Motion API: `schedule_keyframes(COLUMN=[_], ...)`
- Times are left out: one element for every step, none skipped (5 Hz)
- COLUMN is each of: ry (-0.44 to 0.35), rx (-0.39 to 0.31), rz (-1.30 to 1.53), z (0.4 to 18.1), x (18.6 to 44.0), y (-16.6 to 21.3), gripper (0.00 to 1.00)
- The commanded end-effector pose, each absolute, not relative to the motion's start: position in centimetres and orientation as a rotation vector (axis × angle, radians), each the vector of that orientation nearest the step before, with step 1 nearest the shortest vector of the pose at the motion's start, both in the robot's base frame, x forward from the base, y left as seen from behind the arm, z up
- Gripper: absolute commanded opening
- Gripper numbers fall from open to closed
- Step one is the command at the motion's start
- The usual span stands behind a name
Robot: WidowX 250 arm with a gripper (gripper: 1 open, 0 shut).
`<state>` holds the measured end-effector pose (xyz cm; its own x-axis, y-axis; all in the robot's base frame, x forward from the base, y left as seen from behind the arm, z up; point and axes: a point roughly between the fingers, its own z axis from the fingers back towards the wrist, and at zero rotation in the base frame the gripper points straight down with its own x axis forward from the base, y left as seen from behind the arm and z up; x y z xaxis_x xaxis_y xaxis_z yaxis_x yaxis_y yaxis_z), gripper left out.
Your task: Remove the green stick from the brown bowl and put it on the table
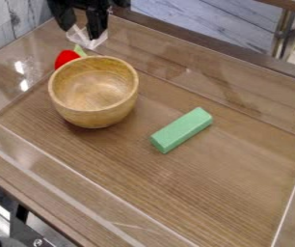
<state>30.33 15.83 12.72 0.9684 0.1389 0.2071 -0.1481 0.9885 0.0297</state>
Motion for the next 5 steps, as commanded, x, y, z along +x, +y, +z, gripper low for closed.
schedule_keyframes(ry=[-0.246,-0.251,-0.262,-0.268,-0.274], rx=[0.066,0.065,0.065,0.065,0.057], rz=[0.139,0.123,0.116,0.088,0.018], z=[13.0,13.5,14.4,15.1,14.8], x=[30.6,30.4,30.1,29.9,30.2], y=[15.6,16.7,17.7,18.2,15.9], gripper=[1.0,1.0,1.0,1.0,1.0])
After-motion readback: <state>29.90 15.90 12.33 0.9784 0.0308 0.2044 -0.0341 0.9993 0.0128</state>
